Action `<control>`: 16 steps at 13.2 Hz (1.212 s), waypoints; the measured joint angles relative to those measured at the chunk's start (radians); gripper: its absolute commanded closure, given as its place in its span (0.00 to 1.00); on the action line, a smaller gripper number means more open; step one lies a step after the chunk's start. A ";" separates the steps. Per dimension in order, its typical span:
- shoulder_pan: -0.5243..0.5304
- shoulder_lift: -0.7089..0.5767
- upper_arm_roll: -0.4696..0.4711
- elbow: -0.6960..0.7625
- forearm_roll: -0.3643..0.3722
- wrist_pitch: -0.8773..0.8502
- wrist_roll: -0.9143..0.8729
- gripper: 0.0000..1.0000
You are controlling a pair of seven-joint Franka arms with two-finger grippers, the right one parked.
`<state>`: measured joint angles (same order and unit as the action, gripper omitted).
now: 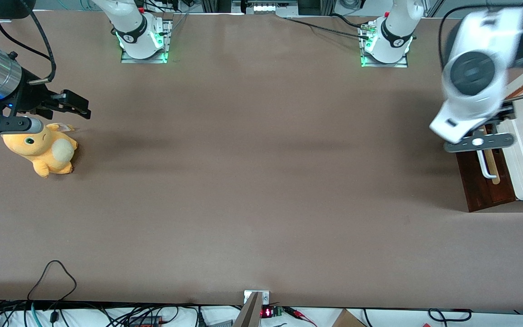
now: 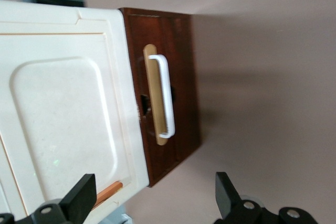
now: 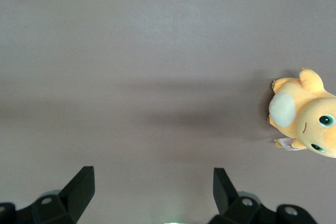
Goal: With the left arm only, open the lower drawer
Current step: 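Move the open left gripper down toward the drawer's white bar handle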
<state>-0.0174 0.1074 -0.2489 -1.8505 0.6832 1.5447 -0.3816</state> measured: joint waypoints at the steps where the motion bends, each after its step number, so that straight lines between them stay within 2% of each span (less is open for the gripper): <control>1: -0.001 0.014 -0.017 -0.042 0.064 0.000 -0.055 0.00; 5: -0.010 0.089 -0.035 -0.183 0.287 -0.003 -0.132 0.00; 10: -0.021 0.239 -0.030 -0.273 0.484 -0.013 -0.327 0.00; 16: -0.023 0.352 0.032 -0.305 0.617 -0.019 -0.451 0.02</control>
<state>-0.0407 0.4598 -0.2173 -2.1555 1.2998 1.5256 -0.8328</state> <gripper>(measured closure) 0.000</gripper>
